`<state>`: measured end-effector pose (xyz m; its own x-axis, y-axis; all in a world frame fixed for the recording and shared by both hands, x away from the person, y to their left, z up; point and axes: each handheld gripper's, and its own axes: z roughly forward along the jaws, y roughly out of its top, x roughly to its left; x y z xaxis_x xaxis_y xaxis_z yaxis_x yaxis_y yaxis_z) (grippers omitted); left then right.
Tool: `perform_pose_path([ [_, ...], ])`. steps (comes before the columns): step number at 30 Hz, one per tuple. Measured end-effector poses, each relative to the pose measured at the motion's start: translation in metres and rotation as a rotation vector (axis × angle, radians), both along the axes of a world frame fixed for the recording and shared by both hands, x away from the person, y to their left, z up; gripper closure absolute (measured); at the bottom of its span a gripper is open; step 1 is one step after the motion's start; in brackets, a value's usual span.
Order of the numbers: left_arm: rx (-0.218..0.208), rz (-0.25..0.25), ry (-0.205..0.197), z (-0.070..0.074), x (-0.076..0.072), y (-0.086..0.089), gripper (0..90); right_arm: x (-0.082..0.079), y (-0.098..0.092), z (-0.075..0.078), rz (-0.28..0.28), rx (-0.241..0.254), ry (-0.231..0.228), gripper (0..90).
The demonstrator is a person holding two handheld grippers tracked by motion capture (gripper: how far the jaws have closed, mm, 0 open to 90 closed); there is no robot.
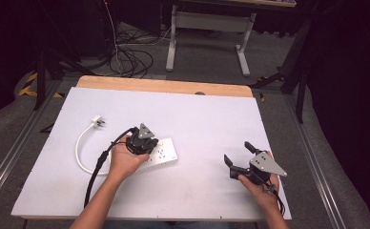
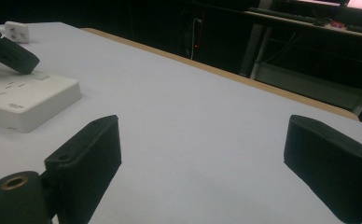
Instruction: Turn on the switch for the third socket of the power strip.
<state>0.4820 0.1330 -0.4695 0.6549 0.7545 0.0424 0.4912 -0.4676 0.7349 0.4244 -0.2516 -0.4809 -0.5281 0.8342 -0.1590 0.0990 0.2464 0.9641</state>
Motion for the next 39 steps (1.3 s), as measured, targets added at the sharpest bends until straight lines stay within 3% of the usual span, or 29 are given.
perform_pose_path([
  [28,0.018,0.019,-0.021,0.0,-0.003,-0.002,90.0,-0.001,0.001,0.002,-0.001,0.004,-0.004,11.9],
  [35,-0.085,0.051,-0.083,0.01,-0.004,0.016,90.0,-0.001,0.001,0.002,-0.001,0.005,-0.007,11.8],
  [39,-0.121,0.072,-0.116,0.014,-0.009,0.025,90.0,0.0,0.002,0.002,0.0,0.007,-0.006,11.9],
])
